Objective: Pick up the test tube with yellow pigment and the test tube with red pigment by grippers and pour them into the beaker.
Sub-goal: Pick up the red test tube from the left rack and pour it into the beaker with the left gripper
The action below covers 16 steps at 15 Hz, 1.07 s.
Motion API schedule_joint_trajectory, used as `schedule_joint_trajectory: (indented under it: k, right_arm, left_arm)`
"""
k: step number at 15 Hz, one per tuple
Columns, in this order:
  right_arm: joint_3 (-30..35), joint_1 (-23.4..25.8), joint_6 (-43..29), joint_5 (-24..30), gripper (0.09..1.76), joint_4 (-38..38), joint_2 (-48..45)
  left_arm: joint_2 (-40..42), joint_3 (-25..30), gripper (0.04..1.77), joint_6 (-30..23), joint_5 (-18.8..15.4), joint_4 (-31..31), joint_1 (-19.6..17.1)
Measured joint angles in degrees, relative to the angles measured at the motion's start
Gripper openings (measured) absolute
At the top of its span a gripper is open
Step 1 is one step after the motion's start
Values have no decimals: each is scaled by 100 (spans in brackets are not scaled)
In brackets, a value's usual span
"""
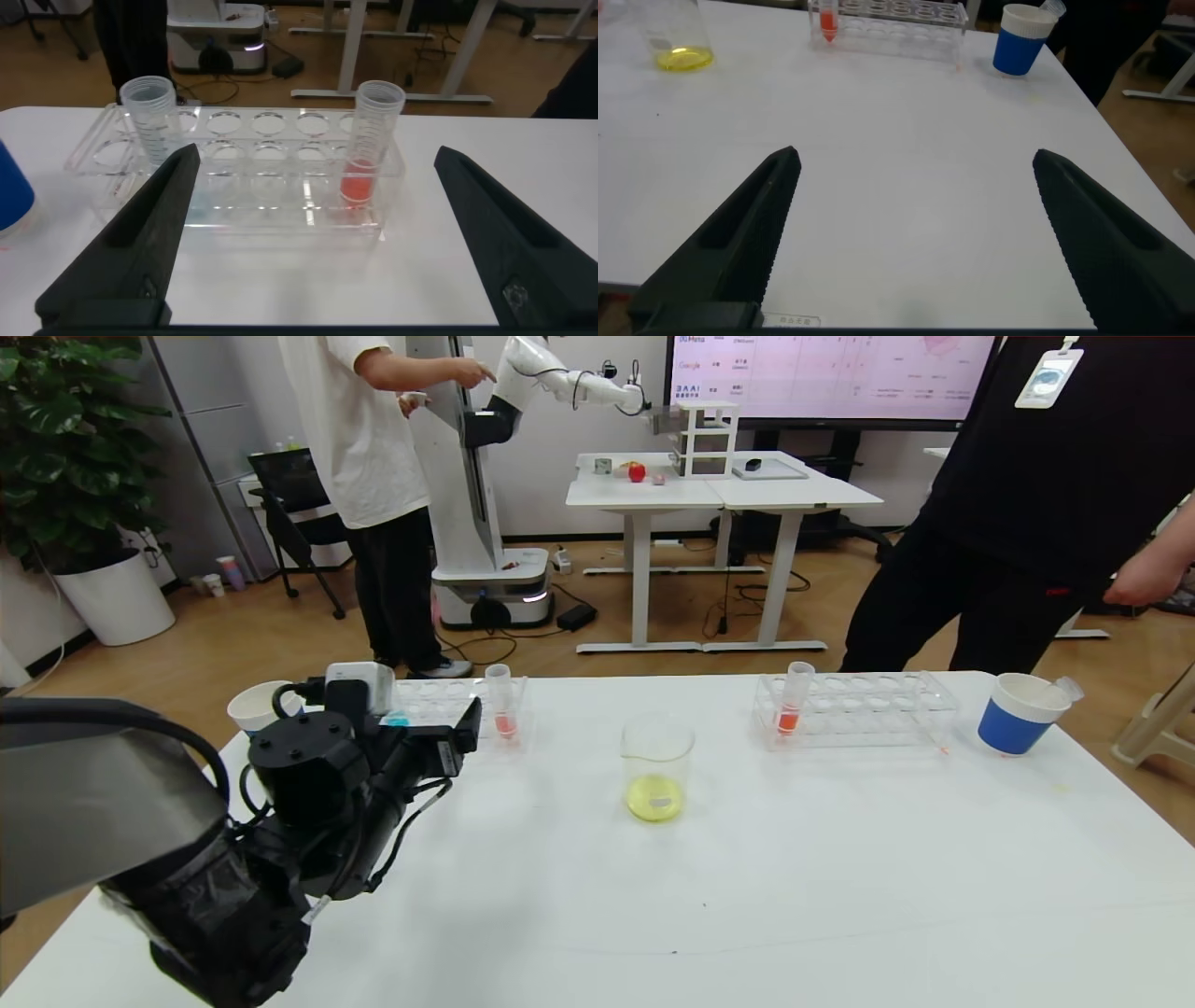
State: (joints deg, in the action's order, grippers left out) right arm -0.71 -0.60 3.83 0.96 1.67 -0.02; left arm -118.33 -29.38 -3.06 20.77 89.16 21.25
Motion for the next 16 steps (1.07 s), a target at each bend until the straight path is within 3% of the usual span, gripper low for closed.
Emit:
schedule_joint_trajectory:
  k: [5,12,16]
  right_arm:
    - [0,0,0,0,174,0,0]
    - [0,0,0,0,174,-2,0]
    - [0,0,0,0,174,-2,0]
  left_arm:
    - [-653,-681,175,12,83,-24,313]
    - [-1331,-1893,175,111,96,-300,269]
    - [-1655,-2276,175,111,76,-350,206]
